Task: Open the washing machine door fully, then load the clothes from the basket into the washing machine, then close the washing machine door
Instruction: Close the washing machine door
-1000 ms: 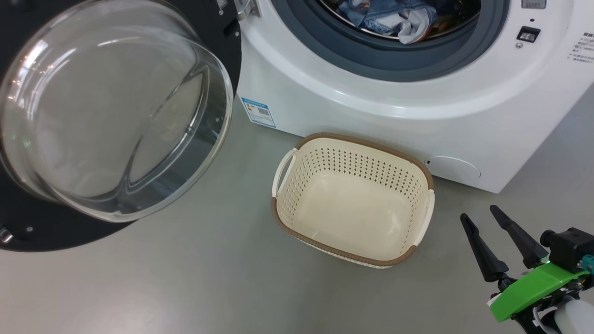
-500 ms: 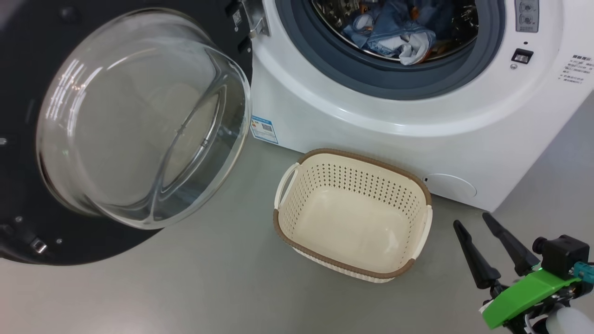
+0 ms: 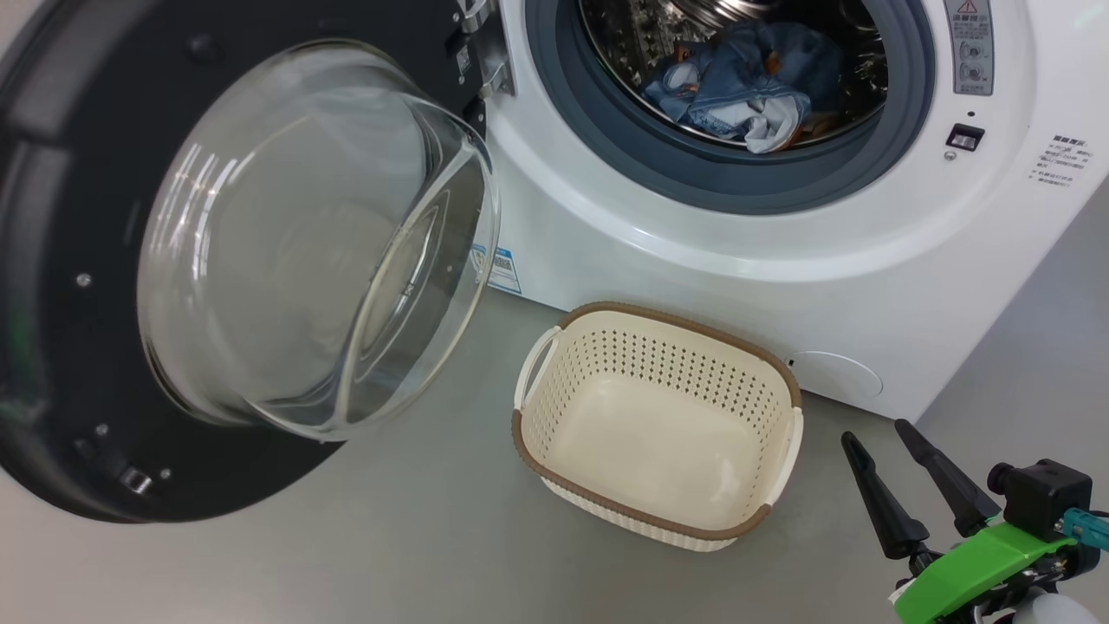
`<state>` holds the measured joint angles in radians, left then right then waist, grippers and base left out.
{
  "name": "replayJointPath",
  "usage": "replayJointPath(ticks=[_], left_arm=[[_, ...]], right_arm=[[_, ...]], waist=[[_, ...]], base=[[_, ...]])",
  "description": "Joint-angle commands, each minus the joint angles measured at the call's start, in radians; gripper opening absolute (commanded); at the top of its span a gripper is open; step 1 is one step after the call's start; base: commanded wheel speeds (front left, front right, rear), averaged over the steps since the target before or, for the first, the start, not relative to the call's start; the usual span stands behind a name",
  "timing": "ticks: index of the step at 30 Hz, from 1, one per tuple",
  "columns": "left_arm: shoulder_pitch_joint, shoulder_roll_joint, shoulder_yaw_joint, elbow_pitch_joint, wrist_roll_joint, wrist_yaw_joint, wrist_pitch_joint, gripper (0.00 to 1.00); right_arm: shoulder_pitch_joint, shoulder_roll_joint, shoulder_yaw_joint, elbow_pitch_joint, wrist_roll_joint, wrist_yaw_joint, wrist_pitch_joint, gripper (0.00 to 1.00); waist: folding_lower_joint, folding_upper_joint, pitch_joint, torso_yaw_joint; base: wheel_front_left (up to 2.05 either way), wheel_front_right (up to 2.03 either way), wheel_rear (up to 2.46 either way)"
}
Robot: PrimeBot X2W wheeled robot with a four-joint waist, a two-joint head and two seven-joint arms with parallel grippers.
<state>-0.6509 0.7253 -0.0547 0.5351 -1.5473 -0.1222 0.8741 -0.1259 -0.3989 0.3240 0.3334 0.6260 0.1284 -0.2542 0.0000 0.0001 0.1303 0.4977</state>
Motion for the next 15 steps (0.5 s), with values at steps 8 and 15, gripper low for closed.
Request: replayJointPath(ticks=[8, 15], left_arm=[[0.036, 0.047, 0.011, -0.147, -0.038, -0.008, 0.072, 0.00], [0.064, 0.046, 0.001, -0.247, -0.059, -0.008, 0.126, 0.00]], right_arm=[[0.030, 0.003, 0.003, -0.022, 0.003, 0.002, -0.008, 1.00], [0.043, 0.011, -0.005, -0.023, 0.002, 0.002, -0.008, 1.00]], waist=[[0.0000, -0.0001, -0.028, -0.003], [0.0000, -0.0001, -0.046, -0.010]], base=[[0.00, 0.00, 0.00], [0.00, 0.00, 0.00]])
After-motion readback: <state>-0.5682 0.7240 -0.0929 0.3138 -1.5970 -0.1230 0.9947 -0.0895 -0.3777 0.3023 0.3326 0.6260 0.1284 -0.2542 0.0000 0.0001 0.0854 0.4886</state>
